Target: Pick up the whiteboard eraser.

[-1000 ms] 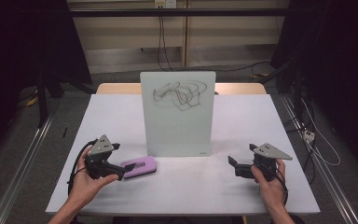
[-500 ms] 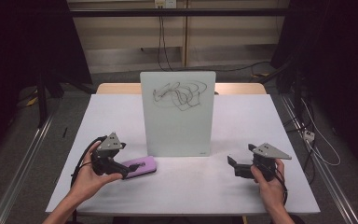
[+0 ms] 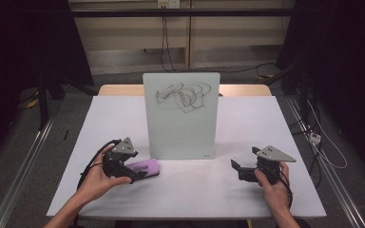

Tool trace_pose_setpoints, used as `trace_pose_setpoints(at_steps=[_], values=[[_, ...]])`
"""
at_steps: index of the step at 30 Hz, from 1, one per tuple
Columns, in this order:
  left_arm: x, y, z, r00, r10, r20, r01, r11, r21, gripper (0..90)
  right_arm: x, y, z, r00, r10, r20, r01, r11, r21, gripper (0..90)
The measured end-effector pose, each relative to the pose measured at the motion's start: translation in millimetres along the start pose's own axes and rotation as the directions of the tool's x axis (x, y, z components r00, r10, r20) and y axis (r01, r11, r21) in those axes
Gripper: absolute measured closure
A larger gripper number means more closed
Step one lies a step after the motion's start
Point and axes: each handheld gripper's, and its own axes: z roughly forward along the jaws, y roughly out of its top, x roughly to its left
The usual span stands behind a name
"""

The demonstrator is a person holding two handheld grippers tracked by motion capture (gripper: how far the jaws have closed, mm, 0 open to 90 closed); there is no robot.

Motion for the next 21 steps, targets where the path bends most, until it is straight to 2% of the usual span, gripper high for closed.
trace_pose_setpoints(at_steps=[1, 5, 9, 14, 15, 16, 17, 18, 19, 20, 21], values=[[-0.1, 1.4, 1.3, 1.0, 0.006, 0.007, -0.006, 0.9998, 0.018, 19.6, 0.2, 0.0, 0.3, 1.0, -0.001, -0.001, 0.001, 1.0, 0.001, 5.9], [-1.3, 4.8, 6.4, 0.9995, 0.021, 0.023, -0.022, 0.9989, 0.042, 23.8, 0.4, -0.3, 1.0, 1.0, -0.002, -0.005, 0.002, 1.0, 0.005, 5.8], [-0.9, 4.0, 9.2, 0.9991, 0.04, 0.013, -0.04, 0.998, 0.048, 23.3, 0.3, -0.2, 1.7, 1.0, -0.002, -0.006, 0.002, 1.0, 0.008, 5.8], [-0.7, 2.1, 11.4, 0.9973, 0.059, 0.044, -0.062, 0.9942, 0.088, 26.2, 1.3, -0.3, 2.0, 0.9999, -0.008, -0.01, 0.008, 1.0, 0.01, 5.5], [-1.5, 1.3, 13.0, 0.9975, 0.058, 0.039, -0.061, 0.995, 0.079, 27.3, 1.4, -0.4, 2.0, 0.9999, -0.008, -0.009, 0.008, 1.0, 0.011, 5.5], [-0.8, 1.5, 13.3, 0.9966, 0.06, 0.056, -0.065, 0.9932, 0.097, 28.4, 1.3, -0.5, 2.1, 0.9999, -0.007, -0.009, 0.007, 1.0, 0.011, 5.5], [-1.4, 1.1, 14.8, 0.9971, 0.065, 0.04, -0.068, 0.9929, 0.098, 28.5, 1.1, -0.5, 2.6, 0.9999, -0.007, -0.01, 0.008, 1.0, 0.012, 5.5], [-0.6, 1.1, 14.9, 0.9961, 0.08, 0.036, -0.084, 0.9894, 0.118, 29.7, 1.0, -0.5, 2.7, 0.9999, -0.007, -0.01, 0.007, 1.0, 0.013, 5.5], [-0.2, 0.8, 15.7, 0.9962, 0.082, 0.03, -0.085, 0.9884, 0.125, 29.7, 1.0, -0.5, 2.7, 0.9999, -0.007, -0.01, 0.007, 1.0, 0.013, 5.5], [-1.4, -0.2, 18.0, 0.9982, 0.056, 0.019, -0.058, 0.9927, 0.106, 31.8, 1.0, -0.6, 2.9, 0.9999, -0.006, -0.011, 0.006, 1.0, 0.015, 5.4], [-0.5, -0.3, 18.1, 0.9979, 0.056, 0.031, -0.059, 0.9918, 0.113, 32.8, 1.3, -0.7, 3.0, 0.9999, -0.001, -0.013, 0.002, 1.0, 0.019, 5.4]])
